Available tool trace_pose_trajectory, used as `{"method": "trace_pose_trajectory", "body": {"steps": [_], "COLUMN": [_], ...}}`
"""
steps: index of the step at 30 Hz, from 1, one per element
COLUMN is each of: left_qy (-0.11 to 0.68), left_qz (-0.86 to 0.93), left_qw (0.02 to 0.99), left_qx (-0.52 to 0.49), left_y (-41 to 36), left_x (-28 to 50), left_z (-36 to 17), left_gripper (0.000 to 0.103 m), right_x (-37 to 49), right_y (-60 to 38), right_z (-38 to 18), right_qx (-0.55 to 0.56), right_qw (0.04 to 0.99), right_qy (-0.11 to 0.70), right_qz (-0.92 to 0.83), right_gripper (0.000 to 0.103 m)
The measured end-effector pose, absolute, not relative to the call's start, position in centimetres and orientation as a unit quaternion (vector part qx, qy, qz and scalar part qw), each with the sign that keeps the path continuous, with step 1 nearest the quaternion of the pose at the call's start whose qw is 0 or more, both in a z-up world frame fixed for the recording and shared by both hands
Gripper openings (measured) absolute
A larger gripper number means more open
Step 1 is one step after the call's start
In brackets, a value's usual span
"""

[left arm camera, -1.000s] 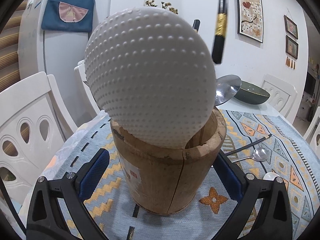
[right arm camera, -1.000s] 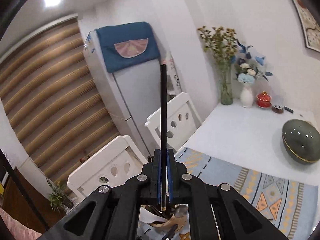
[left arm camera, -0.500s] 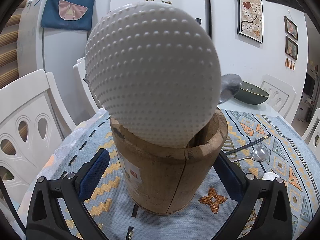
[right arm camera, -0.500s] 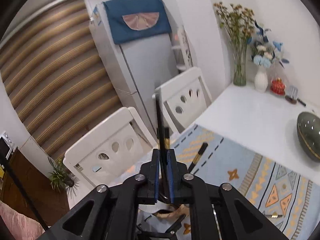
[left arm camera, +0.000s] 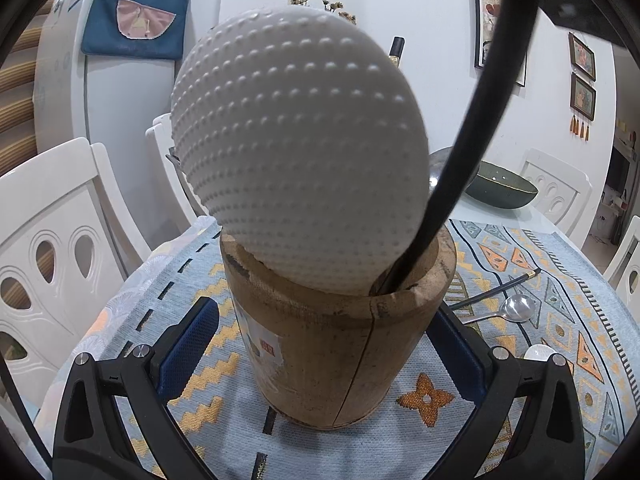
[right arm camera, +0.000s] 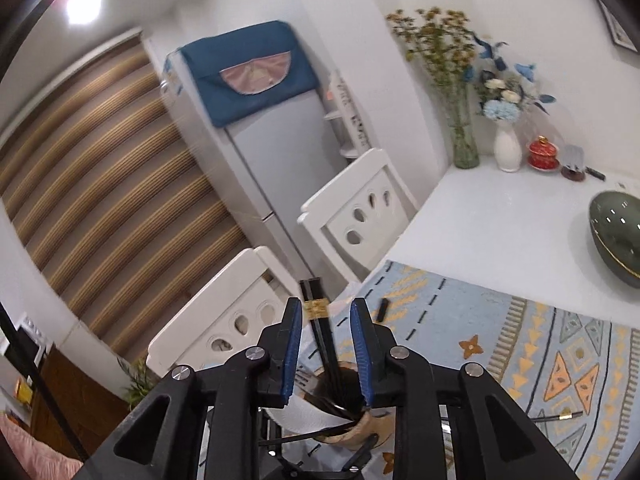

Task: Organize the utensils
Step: 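Open the right gripper to release the chopstick into the holder, then move the open right gripper over the gold-banded black chopstick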

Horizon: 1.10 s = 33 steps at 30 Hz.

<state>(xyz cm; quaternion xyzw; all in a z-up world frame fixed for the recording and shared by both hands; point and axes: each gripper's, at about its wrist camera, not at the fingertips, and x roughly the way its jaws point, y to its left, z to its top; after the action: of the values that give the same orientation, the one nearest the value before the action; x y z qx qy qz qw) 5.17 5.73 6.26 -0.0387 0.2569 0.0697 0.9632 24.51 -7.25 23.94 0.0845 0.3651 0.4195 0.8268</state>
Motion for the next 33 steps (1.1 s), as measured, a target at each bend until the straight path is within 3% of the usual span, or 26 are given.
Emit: {"method": "trace_pose_trajectory", "body": {"steps": [9, 20, 33], "left_qy": [0.258, 0.261, 0.283], "left_qz": [0.069, 0.067, 0.057], "left_qw": [0.963, 0.962, 0.956], "left_qx": [-0.04, -0.042, -0.054], "left_y": [5.7, 5.6, 6.2], "left_x": [5.2, 5.3, 6.0], "left_z": [6.2, 6.2, 5.7], "left_gripper": [0.103, 0.103, 0.103], "right_x": [26.8, 29.9, 36.0], "right_y": [-11.6, -20.3, -21.3], "right_z": [20.0, 8.6, 0.2], "right_qx": [0.111, 0.281, 0.268], "right_qw": [0.827, 0.733, 0.673], "right_qy": [0.435, 0.59, 0.687], "right_qz": [0.338, 0.186, 0.058], "right_gripper": [0.024, 0.024, 0.024]}}
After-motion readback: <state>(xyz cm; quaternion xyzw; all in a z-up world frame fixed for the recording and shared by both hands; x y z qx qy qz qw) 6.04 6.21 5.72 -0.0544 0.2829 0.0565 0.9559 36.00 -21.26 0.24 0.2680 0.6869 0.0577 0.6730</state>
